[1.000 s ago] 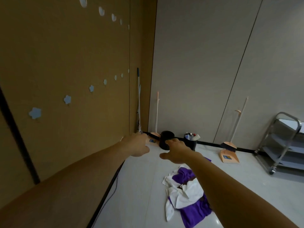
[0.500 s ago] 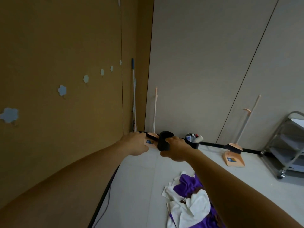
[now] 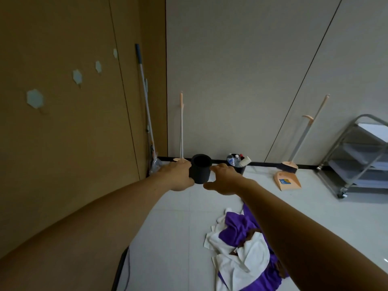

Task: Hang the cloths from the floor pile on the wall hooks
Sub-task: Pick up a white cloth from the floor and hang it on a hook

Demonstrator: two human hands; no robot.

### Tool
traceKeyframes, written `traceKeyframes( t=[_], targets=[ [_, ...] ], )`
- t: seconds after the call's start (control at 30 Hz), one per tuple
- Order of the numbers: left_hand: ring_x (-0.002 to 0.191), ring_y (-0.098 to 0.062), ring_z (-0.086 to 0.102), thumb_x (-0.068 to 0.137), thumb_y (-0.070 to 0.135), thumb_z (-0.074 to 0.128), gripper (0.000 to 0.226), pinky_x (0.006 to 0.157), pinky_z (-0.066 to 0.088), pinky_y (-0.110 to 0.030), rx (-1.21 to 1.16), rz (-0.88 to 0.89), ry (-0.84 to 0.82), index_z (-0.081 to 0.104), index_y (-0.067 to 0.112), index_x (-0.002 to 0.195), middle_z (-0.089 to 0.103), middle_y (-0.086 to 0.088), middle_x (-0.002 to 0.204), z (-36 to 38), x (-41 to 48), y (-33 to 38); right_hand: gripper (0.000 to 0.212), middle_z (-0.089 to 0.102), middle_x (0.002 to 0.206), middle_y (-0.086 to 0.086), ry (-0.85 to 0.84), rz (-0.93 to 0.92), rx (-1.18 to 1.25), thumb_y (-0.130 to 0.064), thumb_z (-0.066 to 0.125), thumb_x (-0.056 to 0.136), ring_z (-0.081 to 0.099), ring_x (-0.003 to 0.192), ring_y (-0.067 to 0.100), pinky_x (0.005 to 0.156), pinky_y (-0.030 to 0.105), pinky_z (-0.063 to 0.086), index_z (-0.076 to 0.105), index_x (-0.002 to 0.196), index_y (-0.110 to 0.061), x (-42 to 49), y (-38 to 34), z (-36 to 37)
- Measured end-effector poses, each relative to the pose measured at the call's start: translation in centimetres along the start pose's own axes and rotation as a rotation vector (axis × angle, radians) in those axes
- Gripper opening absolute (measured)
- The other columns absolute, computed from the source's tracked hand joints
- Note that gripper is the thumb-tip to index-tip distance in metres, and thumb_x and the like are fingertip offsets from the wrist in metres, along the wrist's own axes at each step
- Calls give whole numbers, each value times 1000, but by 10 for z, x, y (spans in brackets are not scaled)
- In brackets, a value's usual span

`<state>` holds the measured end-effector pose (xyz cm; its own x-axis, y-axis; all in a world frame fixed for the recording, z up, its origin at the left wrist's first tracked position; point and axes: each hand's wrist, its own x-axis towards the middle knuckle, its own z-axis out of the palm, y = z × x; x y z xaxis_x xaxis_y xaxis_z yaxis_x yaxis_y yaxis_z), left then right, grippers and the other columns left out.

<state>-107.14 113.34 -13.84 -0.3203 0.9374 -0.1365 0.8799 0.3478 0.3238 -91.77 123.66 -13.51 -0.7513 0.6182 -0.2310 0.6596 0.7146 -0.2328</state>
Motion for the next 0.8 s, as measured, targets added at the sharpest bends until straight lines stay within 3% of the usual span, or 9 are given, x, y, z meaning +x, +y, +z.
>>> traceKeyframes(
  t=[0.13,0.33,0.5,0.8],
  targets=[
    [91,-22,56,83,41,58,43,81,54,-41,23,9,-47,48,23,120,54,-3,112,15,77,-7,67,47,137,13,-21,60,29,-53,62,86,49,120,32,93,37,42,40,141,-21,73,32,10],
    [95,-21,56,88,38,55,50,85,52,-40,55,-22,-166,42,21,133,53,-5,121,48,190,-15,76,35,150,11,-132,169,129,-55,60,86,40,132,33,106,45,40,31,147,-19,157,88,34],
    [126,-30,45,88,44,51,68,97,42,-40,96,13,-356,26,22,148,37,-7,148,105,265,-2,79,33,152,13,-236,332,164,-55,57,87,36,135,35,109,47,36,29,150,-17,182,154,57],
    [120,-32,50,86,41,51,57,91,42,-38,131,301,-669,39,18,137,46,-10,139,223,371,40,69,37,146,19,-342,708,337,-51,58,89,38,132,37,110,43,34,39,141,-10,196,251,125]
  ],
)
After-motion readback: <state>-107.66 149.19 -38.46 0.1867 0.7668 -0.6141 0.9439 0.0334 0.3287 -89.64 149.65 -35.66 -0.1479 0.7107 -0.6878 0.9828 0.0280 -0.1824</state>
